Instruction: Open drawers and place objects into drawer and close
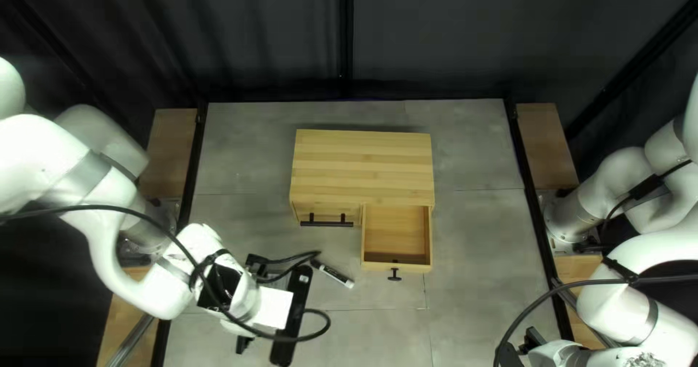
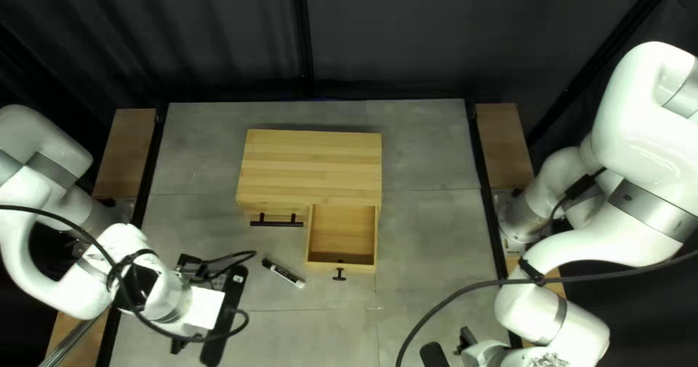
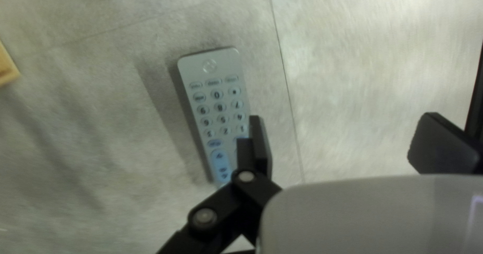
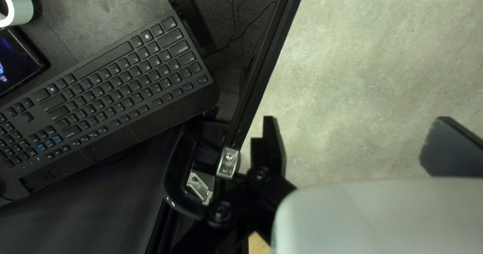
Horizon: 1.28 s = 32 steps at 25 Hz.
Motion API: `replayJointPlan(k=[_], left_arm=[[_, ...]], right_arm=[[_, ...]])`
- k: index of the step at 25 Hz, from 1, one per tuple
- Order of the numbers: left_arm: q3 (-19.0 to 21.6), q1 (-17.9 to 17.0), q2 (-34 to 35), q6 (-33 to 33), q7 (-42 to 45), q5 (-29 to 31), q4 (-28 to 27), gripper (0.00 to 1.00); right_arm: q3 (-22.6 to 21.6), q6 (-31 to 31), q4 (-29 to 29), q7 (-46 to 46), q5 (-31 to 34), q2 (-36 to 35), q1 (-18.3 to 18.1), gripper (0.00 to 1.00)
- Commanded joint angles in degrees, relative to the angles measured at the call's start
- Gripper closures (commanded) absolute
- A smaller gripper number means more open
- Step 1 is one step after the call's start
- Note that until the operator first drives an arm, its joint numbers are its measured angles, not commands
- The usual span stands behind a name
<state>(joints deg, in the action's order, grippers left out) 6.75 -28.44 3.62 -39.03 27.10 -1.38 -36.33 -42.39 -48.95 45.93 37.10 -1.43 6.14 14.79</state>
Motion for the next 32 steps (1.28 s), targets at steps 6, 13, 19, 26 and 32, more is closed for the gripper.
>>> replayJointPlan(k=[6,13,19,26,32], left_arm=[[-0.64,0.85,-3.54,2.62,3.09,5.01,0.62,0.0],[-2.22,2.33,-5.96,5.14,1.83,7.66,1.93,0.0],[-3.58,3.82,-5.99,6.59,-0.62,7.73,3.21,0.0],[-4.17,4.61,-5.29,10.48,-1.58,6.21,6.94,0.0],[-4.5,5.21,-6.47,13.03,-3.23,5.05,8.17,0.03]], right_arm=[[0.0,0.0,0.0,0.0,0.0,0.0,0.0,0.0],[0.0,0.0,0.0,0.0,0.0,0.0,0.0,0.0],[0.0,0.0,0.0,0.0,0.0,0.0,0.0,0.0],[0.0,0.0,0.0,0.0,0.0,0.0,0.0,0.0],[0.0,0.0,0.0,0.0,0.0,0.0,0.0,0.0]])
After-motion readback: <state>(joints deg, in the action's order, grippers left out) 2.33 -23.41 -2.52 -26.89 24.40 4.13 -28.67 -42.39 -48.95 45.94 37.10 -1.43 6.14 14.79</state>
